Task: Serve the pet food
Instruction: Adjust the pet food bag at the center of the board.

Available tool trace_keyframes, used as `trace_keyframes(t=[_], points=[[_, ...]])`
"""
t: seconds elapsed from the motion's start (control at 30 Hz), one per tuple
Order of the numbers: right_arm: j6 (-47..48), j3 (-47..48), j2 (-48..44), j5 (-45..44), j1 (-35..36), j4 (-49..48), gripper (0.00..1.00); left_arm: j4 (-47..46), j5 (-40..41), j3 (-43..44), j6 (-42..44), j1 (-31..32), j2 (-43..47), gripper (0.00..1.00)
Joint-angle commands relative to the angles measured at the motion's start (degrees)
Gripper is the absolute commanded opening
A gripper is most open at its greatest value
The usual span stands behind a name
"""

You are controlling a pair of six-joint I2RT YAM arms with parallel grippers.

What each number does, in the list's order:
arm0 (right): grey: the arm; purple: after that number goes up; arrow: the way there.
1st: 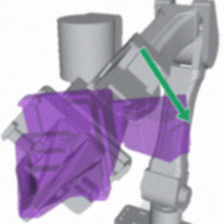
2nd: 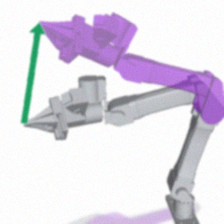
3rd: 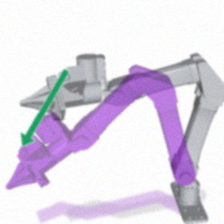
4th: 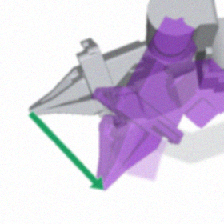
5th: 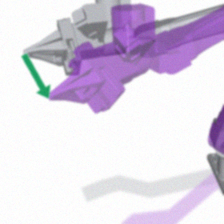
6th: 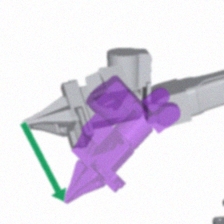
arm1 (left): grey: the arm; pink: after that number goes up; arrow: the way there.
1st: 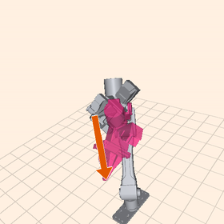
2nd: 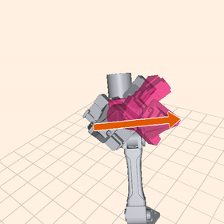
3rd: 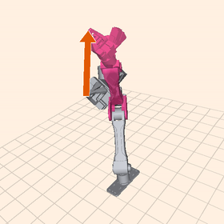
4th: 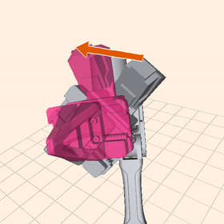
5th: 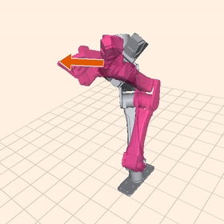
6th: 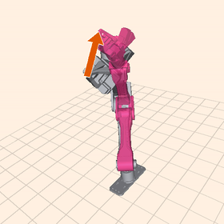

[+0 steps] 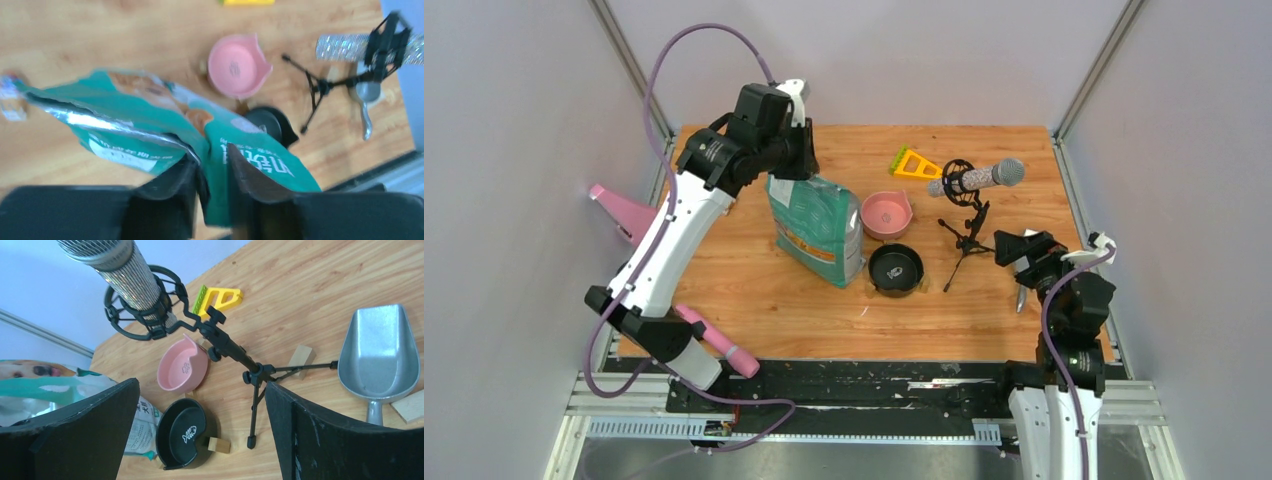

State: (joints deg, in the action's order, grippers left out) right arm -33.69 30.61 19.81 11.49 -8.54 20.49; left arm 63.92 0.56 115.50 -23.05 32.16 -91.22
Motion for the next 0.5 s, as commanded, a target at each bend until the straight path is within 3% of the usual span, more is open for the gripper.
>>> trace_keyframes(t=[0.0, 0.03, 0.13, 0.17, 0.23, 0.33, 0.47], points=[[1.1, 5.3, -1.3, -2.0, 0.0, 0.3, 1.00, -22.9, 4.7, -5.2, 0.9, -0.1, 10.1, 0.46], [1.2, 6.4, -1.4, -2.5, 0.0, 0.7, 1.00, -25.3, 6.7, -8.9, 0.8, -0.1, 12.1, 0.60], [1.8, 10.2, -1.1, -1.9, 0.0, 2.5, 1.00, -26.4, 11.6, -12.1, 0.4, 0.0, 14.3, 0.79], [1.8, 11.2, -1.0, -1.5, 0.0, 2.7, 1.00, -26.5, 13.0, -13.0, 0.5, 0.0, 15.2, 0.92], [2.7, 13.0, -0.7, 0.4, 0.0, 3.0, 0.99, -27.0, 14.4, -14.7, 0.6, 0.0, 16.6, 0.99], [4.2, 17.6, 1.1, 5.6, 0.0, 3.2, 0.99, -28.7, 16.6, -17.8, 0.3, 0.0, 19.0, 1.00], [5.0, 23.6, 6.4, 20.9, 0.0, 0.2, 1.00, -30.4, 21.3, -24.2, -1.4, 0.0, 26.2, 1.00]])
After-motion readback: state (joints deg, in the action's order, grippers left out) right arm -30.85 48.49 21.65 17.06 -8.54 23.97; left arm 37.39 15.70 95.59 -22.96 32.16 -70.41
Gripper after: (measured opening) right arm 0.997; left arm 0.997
